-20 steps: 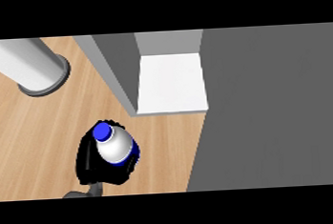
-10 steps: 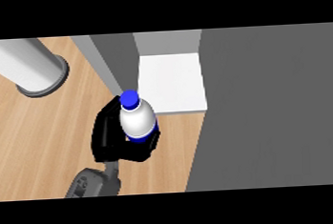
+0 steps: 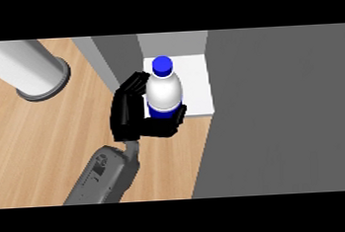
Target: Pick up the bottled water, place it into the cabinet and close the cabinet
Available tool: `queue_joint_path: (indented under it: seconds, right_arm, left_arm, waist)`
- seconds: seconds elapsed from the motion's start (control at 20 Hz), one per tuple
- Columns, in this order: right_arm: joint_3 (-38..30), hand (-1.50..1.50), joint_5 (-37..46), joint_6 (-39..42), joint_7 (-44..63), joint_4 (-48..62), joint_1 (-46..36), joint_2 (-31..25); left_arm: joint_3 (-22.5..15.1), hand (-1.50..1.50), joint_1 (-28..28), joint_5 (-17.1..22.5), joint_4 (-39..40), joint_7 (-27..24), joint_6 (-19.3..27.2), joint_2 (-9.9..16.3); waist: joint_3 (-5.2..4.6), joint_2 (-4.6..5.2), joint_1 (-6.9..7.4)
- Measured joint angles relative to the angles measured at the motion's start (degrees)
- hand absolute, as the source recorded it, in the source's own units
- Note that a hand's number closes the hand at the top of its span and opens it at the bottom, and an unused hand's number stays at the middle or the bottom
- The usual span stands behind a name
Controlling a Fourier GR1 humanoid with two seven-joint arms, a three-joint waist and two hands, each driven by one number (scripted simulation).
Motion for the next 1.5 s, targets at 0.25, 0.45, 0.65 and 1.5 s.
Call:
queue_joint_path:
  seconds: [0.25,0.45,0.65,1.5]
  right_arm:
    - [0.75,-1.5,-0.08,-0.5,-0.02,0.26,-0.15,0.64]
    - [0.7,-1.5,-0.31,-0.37,-1.09,0.21,0.76,0.03]
    - [1.25,-1.5,-0.27,-0.92,-0.44,-0.29,0.93,-0.5]
    - [1.81,-1.5,-1.64,-1.26,-5.05,0.21,2.23,-1.83]
  left_arm:
    - [2.48,1.5,-7.34,-0.94,7.71,0.69,1.59,-0.02]
    - [4.4,1.5,-13.21,-1.66,14.31,0.82,2.43,0.23]
    - [5.91,1.5,-18.15,-3.02,21.23,0.45,3.06,0.21]
    - [10.43,1.5,-34.82,-5.59,52.4,-6.77,9.15,0.18]
  waist:
    - [-0.01,0.05,-0.11]
    - [0.0,0.09,-0.29]
    - [-0.02,0.1,-0.58]
    - [-0.02,0.57,-2.01]
